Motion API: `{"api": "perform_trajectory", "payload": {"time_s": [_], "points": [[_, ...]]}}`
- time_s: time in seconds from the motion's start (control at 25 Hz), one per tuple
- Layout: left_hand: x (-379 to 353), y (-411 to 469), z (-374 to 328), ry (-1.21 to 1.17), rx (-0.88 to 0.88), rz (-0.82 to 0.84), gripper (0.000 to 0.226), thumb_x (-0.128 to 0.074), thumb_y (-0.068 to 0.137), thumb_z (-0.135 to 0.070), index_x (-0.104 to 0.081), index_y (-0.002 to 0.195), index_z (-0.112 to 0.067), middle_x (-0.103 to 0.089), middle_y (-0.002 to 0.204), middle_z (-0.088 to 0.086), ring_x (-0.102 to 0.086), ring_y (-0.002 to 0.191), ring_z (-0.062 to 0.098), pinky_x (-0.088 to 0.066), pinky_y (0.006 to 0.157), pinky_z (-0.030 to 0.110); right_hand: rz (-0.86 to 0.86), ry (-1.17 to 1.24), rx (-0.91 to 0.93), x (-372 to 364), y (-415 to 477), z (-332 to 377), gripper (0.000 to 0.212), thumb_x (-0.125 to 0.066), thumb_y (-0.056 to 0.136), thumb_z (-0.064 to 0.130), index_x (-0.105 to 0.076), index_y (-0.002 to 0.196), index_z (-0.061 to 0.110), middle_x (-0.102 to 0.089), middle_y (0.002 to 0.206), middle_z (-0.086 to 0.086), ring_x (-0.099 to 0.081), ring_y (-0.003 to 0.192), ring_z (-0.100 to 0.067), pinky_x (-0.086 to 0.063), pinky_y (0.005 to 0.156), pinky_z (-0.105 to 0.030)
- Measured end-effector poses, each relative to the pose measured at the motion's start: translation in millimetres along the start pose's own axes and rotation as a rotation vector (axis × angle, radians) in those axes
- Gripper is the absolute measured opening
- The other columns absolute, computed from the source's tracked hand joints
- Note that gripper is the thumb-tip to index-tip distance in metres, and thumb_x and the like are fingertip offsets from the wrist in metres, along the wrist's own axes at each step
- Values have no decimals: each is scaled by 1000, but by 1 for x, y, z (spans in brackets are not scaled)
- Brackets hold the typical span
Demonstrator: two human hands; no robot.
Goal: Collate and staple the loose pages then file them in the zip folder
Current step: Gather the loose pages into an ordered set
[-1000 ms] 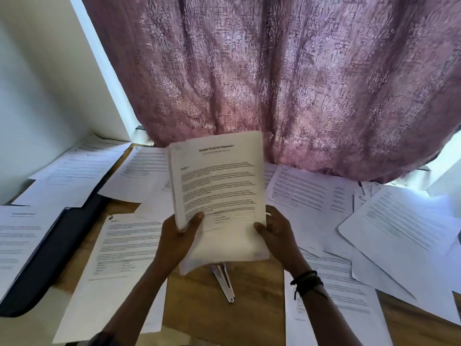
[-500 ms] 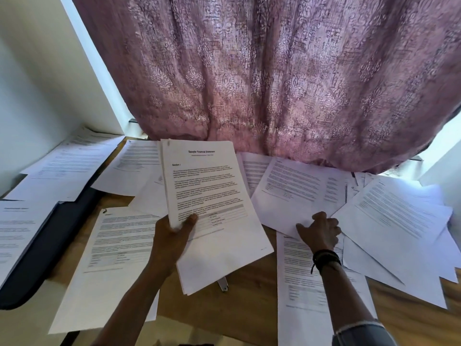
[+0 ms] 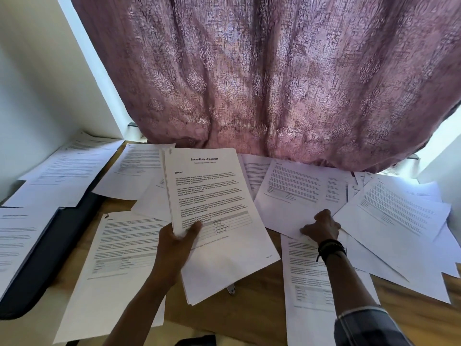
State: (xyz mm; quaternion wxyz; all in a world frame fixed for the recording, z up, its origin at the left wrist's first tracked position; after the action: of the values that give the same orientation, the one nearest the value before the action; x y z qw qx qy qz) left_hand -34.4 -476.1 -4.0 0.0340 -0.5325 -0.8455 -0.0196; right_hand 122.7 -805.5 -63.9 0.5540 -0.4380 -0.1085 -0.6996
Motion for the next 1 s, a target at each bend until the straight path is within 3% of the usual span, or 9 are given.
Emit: {"api": "perform_trajectory", "payload": {"time_s": [0.08, 0.2, 0.36, 0.48, 0.56, 0.64, 0.8, 0.92, 1.0], "points": [[4, 1, 3, -7, 33, 0, 29, -69, 86, -18, -64, 114, -24, -71, 111, -5, -68, 102, 16, -56, 87, 38, -17, -7, 5, 1, 1, 0, 56, -81, 72, 8, -48, 117, 9, -52, 124, -23, -46, 121, -41, -42, 92, -40], [11, 4, 5, 0, 42, 1, 35, -70, 86, -19, -62, 120, -17, -70, 112, -2, -67, 102, 17, -56, 86, 39, -46, -76, -50, 0, -4, 1, 64, -85, 71, 16, -46, 121, 13, -40, 129, -23, -37, 126, -42, -39, 101, -49], [17, 6, 0, -12, 46, 7, 25, -69, 87, -16, -63, 110, -25, -69, 99, -14, -69, 84, 1, -57, 67, 19, -54, 14, -96, 4, -5, 3, 64, -83, 72, 9, -45, 124, 10, -34, 132, -25, -38, 125, -46, -43, 97, -45], [21, 5, -1, -25, 57, 8, 23, -69, 87, -16, -62, 103, -30, -68, 93, -18, -68, 77, -8, -52, 55, 12, -41, 115, -66, 3, -3, 0, 58, -79, 72, 1, -48, 119, 11, -46, 111, -21, -49, 118, -42, -47, 93, -39], [23, 4, -2, -43, 65, 5, 22, -69, 87, -15, -63, 103, -29, -68, 92, -18, -68, 77, -7, -52, 56, 12, -17, 235, 9, 4, -5, -2, 51, -76, 69, -3, -52, 110, 15, -57, 112, -23, -57, 105, -40, -52, 91, -43], [25, 4, -2, -71, 84, 1, 23, -69, 87, -14, -63, 102, -30, -70, 88, -18, -68, 76, -6, -52, 56, 12, 62, 372, 106, 6, -11, -6, 44, -70, 72, -10, -62, 107, 16, -62, 116, -21, -59, 101, -42, -53, 86, -43], [28, 5, -3, -158, 139, 23, 20, -69, 86, -13, -65, 99, -28, -75, 83, -18, -72, 80, 4, -54, 57, 15, 229, 598, 262, 17, -29, -14, 56, -67, 79, -11, -71, 114, 33, -62, 130, -5, -55, 122, -32, -51, 100, -50], [27, 5, -3, -221, 185, 41, 20, -68, 86, -12, -66, 101, -25, -76, 86, -13, -73, 79, 7, -56, 58, 18, 346, 769, 325, 30, -60, -10, 56, -61, 84, -14, -63, 129, 21, -62, 130, 4, -60, 119, -21, -55, 94, -38], [23, 5, -4, -253, 215, 59, 21, -68, 86, -14, -66, 104, -24, -76, 91, -8, -73, 81, 11, -57, 59, 22, 452, 850, 358, 36, -79, -8, 55, -58, 85, -12, -60, 132, 17, -65, 127, 3, -63, 116, -25, -55, 93, -43]]}}
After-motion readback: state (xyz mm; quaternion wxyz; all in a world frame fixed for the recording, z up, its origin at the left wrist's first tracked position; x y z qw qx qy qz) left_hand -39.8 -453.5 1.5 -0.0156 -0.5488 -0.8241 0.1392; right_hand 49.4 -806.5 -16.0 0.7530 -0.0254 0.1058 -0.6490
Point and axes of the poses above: each hand's wrist, its own y-axis towards the middle knuckle, its own x-axis out of the back of the hand, z = x × y, the point moved 2 cm from there along y, towards the middle knuckle
